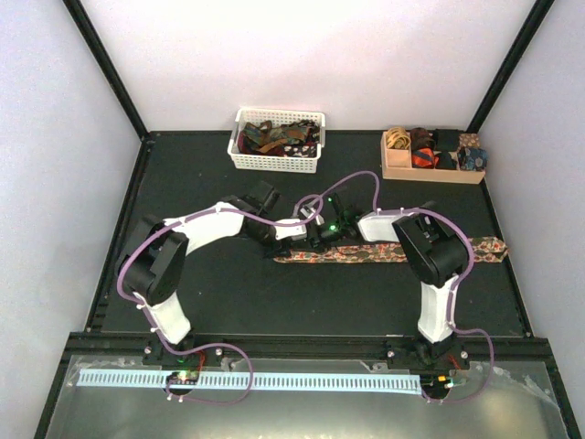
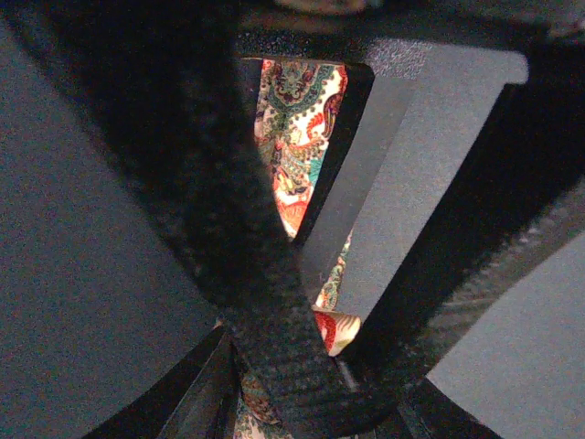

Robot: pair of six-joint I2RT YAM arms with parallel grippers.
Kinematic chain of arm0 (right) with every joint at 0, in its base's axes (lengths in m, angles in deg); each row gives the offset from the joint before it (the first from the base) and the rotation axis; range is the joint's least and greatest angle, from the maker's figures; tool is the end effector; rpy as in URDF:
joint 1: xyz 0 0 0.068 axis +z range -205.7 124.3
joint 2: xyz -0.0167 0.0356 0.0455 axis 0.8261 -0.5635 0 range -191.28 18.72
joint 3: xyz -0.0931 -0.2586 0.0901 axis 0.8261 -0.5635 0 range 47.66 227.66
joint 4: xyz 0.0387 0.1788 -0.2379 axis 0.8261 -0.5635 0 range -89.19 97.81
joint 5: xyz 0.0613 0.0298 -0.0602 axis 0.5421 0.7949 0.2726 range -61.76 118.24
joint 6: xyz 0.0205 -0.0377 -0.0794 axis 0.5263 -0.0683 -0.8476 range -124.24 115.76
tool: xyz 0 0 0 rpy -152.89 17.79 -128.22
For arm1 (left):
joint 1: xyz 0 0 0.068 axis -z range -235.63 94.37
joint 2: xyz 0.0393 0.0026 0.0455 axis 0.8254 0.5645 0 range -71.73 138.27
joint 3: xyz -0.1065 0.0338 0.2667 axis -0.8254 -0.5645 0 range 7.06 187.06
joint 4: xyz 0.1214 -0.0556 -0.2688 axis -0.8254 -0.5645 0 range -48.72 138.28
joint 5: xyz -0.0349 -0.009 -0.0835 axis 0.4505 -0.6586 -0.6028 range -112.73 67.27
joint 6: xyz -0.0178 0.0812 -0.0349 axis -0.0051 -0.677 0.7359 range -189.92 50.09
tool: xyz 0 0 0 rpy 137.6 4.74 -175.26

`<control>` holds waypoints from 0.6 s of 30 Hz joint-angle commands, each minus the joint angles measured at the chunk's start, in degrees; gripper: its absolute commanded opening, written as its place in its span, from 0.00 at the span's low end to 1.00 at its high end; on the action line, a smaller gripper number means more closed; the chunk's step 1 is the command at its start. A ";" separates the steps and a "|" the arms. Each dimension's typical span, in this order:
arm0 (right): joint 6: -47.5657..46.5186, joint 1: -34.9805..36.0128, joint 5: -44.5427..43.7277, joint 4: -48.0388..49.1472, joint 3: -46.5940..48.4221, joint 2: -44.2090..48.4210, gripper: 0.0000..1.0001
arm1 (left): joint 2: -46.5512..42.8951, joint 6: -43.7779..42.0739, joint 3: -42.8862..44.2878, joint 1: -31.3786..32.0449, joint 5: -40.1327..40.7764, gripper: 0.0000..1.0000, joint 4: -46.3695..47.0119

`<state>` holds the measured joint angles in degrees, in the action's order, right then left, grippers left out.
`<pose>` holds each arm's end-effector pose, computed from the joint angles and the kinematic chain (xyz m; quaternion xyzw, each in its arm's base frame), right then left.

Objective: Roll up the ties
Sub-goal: Roll the tie at the center of the board.

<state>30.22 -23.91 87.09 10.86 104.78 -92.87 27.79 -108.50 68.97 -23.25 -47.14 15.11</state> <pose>0.3126 0.2749 0.0865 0.1431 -0.8257 -0.5455 0.0124 0.3016 -0.2307 0.1244 0.5881 0.7643 -0.1993 0.1742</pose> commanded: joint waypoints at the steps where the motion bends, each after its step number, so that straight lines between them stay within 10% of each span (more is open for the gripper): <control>1: 0.59 0.75 -0.96 0.56 1.07 -1.06 0.39 | 0.76 1.26 2.40 0.42 0.07 0.36 1.27; 11: -2.73 0.73 -3.67 -6.09 1.68 -0.27 0.44 | 0.79 2.14 2.34 0.65 0.81 0.36 1.98; 18: 0.33 0.73 -2.05 -4.38 2.95 -2.40 0.15 | 0.44 3.17 2.10 0.81 0.08 0.37 2.38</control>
<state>29.80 -23.56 84.36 6.44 106.99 -94.34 27.81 -106.38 69.19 -22.88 -46.55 15.85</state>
